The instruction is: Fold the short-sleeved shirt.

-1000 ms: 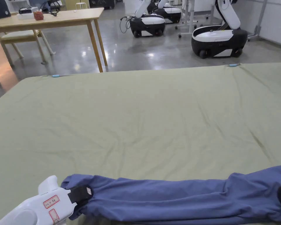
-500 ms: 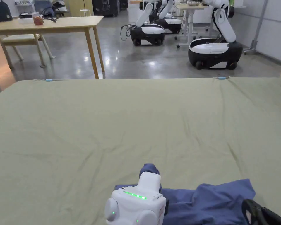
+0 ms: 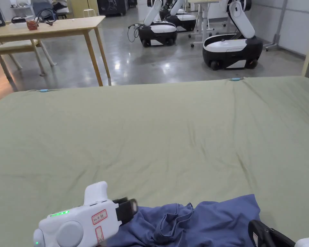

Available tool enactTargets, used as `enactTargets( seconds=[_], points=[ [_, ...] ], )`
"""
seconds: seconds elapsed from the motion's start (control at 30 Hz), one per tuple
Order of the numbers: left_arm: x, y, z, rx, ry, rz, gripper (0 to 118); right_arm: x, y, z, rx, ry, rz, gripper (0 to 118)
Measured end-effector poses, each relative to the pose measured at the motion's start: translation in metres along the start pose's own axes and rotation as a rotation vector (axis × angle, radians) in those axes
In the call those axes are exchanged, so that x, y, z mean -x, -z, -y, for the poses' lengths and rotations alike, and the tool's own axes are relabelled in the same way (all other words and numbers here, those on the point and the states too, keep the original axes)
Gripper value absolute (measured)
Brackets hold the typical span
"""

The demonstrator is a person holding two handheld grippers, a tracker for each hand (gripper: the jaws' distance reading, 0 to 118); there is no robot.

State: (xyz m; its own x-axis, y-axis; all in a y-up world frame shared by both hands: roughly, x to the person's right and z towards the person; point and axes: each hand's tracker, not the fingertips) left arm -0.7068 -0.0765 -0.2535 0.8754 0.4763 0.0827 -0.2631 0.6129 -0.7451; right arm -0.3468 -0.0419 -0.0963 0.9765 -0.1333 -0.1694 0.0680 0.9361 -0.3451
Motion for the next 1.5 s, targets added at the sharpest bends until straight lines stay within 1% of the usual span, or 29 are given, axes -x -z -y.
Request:
enactTargets(
  seconds=[0.03,0.13,0.3,0.4,0.47,0.53,0.57,0.63,0.7,0.73,0.77,0.8,0.83,0.87,0.97,1.07,1.1,1.13,1.17,1.2,1.23,1.27,1.3,1.33,1.37,1.4,1.43,1.47,1.5],
  points=[
    [0.002,0.01,0.007,0.015,0.007,-0.021,7,-0.001,0.001,0.001,0.006,0.007,-0.002,1],
    [-0.006,0.037,0.029,0.143,-0.055,0.153,7,-0.004,0.0,0.002,0.006,0.021,0.001,1],
    [-0.05,0.066,0.055,0.2,0.016,0.247,8,-0.011,-0.001,0.006,0.022,0.027,0.023,1],
    [-0.063,0.066,0.056,0.153,0.068,0.224,8,-0.013,-0.001,0.006,0.029,0.03,0.036,1],
    [-0.055,0.06,0.051,0.145,0.057,0.207,7,-0.012,-0.002,0.005,0.03,0.033,0.04,1],
    [-0.039,0.046,0.042,0.113,0.081,0.112,7,-0.01,0.0,0.004,0.033,0.031,0.038,1],
    [-0.032,0.035,0.038,0.098,0.077,0.108,7,-0.008,0.0,0.004,0.033,0.026,0.036,1],
    [-0.02,0.012,0.028,0.054,0.043,0.169,7,-0.001,0.005,0.005,0.035,0.012,0.023,1],
    [-0.008,-0.007,0.021,0.018,0.061,0.142,11,0.006,0.012,0.004,0.053,0.007,0.003,1],
    [0.001,-0.017,0.018,-0.008,0.07,0.111,26,0.011,0.015,0.004,0.058,0.005,-0.005,1],
    [0.013,-0.026,0.015,-0.032,0.055,0.105,59,0.016,0.016,0.003,0.058,0.002,-0.012,1],
    [0.029,-0.032,0.011,-0.045,0.024,0.121,108,0.021,0.016,0.002,0.055,-0.003,-0.025,1],
    [0.047,-0.037,0.009,-0.025,-0.016,0.131,118,0.026,0.016,0.001,0.051,-0.01,-0.036,1],
    [0.062,-0.044,0.009,-0.049,-0.061,0.145,118,0.03,0.016,0.001,0.049,-0.017,-0.041,1],
    [0.109,-0.039,0.007,-0.022,-0.216,0.098,118,0.041,0.02,0.001,0.041,-0.043,-0.042,1],
    [0.147,-0.012,0.02,0.059,-0.459,0.257,118,0.049,0.023,-0.003,0.039,-0.057,-0.039,1],
    [0.156,0.002,0.029,0.101,-0.558,0.341,118,0.051,0.022,-0.005,0.038,-0.061,-0.037,1],
    [0.157,0.006,0.033,0.023,-0.579,0.435,118,0.052,0.021,-0.007,0.036,-0.065,-0.035,1],
    [0.154,0.009,0.031,-0.009,-0.579,0.478,118,0.053,0.02,-0.008,0.034,-0.069,-0.033,1],
    [0.124,0.004,0.027,0.036,-0.588,0.494,117,0.053,0.019,-0.01,0.034,-0.074,-0.029,1],
    [0.114,0.011,0.027,0.06,-0.603,0.54,114,0.054,0.019,-0.011,0.035,-0.08,-0.024,1],
    [0.108,0.019,0.029,0.075,-0.619,0.579,100,0.054,0.019,-0.011,0.036,-0.084,-0.018,1],
    [0.1,0.027,0.032,0.111,-0.628,0.595,57,0.053,0.02,-0.012,0.038,-0.087,-0.014,1],
    [0.105,0.032,0.031,0.119,-0.624,0.553,29,0.053,0.021,-0.013,0.041,-0.089,-0.01,1],
    [0.101,0.037,0.035,0.141,-0.63,0.481,15,0.054,0.022,-0.014,0.044,-0.092,-0.002,1],
    [0.099,0.046,0.043,0.177,-0.631,0.379,15,0.054,0.022,-0.015,0.044,-0.094,0.005,1],
    [0.103,0.045,0.05,0.147,-0.651,0.375,9,0.054,0.021,-0.016,0.043,-0.092,0.008,1],
    [0.126,0.052,0.049,0.093,-0.67,0.473,9,0.055,0.021,-0.017,0.043,-0.091,0.009,1],
    [0.129,0.045,0.046,0.107,-0.713,0.459,8,0.056,0.021,-0.018,0.043,-0.092,0.012,1]
  ],
)
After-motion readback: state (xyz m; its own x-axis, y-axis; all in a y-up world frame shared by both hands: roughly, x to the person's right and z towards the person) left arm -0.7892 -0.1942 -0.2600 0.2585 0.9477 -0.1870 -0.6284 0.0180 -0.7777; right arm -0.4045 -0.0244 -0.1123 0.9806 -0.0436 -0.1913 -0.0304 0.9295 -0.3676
